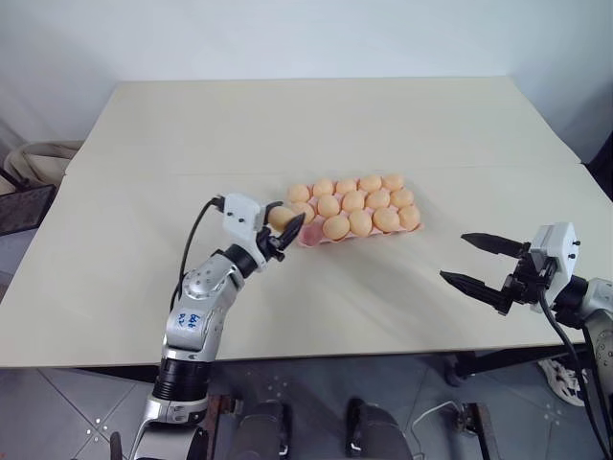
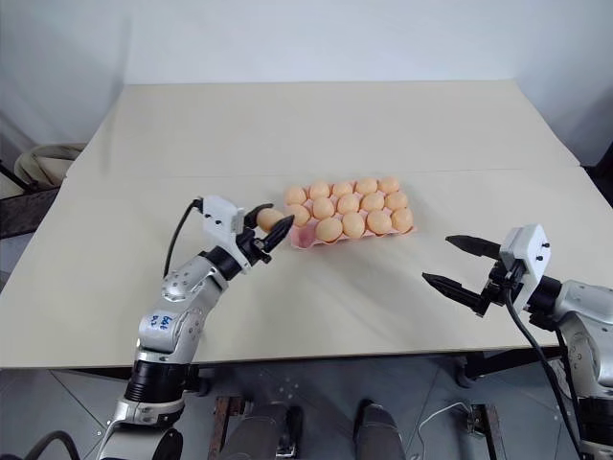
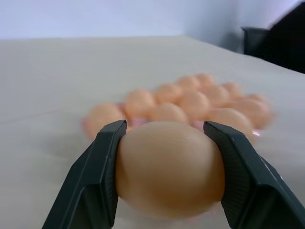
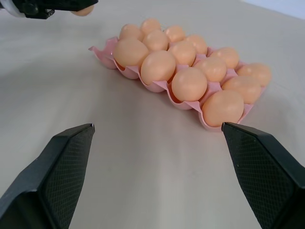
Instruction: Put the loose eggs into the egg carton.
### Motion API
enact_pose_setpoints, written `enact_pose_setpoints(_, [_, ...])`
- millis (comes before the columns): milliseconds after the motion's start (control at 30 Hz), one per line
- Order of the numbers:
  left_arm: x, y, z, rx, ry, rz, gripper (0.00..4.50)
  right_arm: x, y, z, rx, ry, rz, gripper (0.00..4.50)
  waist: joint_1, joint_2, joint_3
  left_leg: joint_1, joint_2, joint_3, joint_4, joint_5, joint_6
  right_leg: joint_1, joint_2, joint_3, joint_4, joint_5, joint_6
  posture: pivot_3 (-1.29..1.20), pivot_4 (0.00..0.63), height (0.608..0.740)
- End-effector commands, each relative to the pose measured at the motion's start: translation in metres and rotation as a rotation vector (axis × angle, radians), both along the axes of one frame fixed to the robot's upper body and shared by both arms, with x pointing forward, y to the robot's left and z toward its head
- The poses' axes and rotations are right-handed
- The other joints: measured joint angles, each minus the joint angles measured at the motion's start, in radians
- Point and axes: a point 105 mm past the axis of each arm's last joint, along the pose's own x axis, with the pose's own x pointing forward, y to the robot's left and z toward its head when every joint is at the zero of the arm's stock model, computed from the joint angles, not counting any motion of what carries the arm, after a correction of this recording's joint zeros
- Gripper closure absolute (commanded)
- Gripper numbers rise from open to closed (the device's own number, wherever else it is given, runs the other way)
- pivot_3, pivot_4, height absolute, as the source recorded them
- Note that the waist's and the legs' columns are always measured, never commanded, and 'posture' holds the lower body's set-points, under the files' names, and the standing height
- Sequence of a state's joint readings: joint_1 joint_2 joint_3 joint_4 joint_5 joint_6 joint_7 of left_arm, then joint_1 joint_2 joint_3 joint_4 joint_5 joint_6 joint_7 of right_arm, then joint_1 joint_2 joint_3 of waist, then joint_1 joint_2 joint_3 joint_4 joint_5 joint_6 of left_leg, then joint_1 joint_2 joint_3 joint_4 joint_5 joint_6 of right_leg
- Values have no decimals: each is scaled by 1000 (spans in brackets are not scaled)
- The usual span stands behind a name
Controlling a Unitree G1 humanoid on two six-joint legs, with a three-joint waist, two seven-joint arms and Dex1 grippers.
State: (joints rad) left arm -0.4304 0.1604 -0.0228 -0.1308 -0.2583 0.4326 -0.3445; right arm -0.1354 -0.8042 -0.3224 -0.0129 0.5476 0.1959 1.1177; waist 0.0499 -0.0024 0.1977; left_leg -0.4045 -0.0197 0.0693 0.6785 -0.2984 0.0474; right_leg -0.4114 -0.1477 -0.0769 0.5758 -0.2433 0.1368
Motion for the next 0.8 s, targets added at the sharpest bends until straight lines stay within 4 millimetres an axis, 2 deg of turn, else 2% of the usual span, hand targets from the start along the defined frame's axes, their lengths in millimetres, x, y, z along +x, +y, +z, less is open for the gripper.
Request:
enact_pose_setpoints(33, [1,-14,10,15,16,-46,2161,-2,1,10,-4,-55,-3,0,0,0,0,0,0,0,0,0,0,0,0,0,0,0,0,0,150,740])
enact_pose_setpoints(233, [21,-24,3,74,40,-40,2161,-5,3,7,8,-60,-24,0,1,0,0,0,0,0,1,0,0,0,2,0,1,0,0,0,150,740])
enact_pose_setpoints(533, [26,-35,-1,97,53,-74,2161,-13,-1,4,13,-60,-63,0,1,0,0,-1,-1,1,0,-1,1,0,1,-1,2,0,0,0,150,740])
enact_pose_setpoints(567, [26,-35,-2,100,55,-73,1657,-13,-1,4,13,-60,-66,0,1,0,0,-1,-1,1,0,-1,1,0,1,-1,1,0,0,0,150,740])
enact_pose_setpoints(633, [26,-35,-2,104,62,-82,1284,-14,-2,4,15,-60,-70,0,1,0,0,-1,-1,1,0,-1,1,0,1,0,0,0,0,0,150,740])
enact_pose_setpoints(767, [25,-34,-2,116,62,-88,39,-13,-2,3,16,-59,-73,0,1,0,0,0,0,1,1,-1,1,0,1,0,0,0,0,0,150,740])
enact_pose_setpoints(800, [25,-33,-1,117,60,-90,39,-13,-2,4,16,-60,-73,0,1,0,0,0,0,1,1,-1,1,0,0,0,0,0,0,0,150,740])
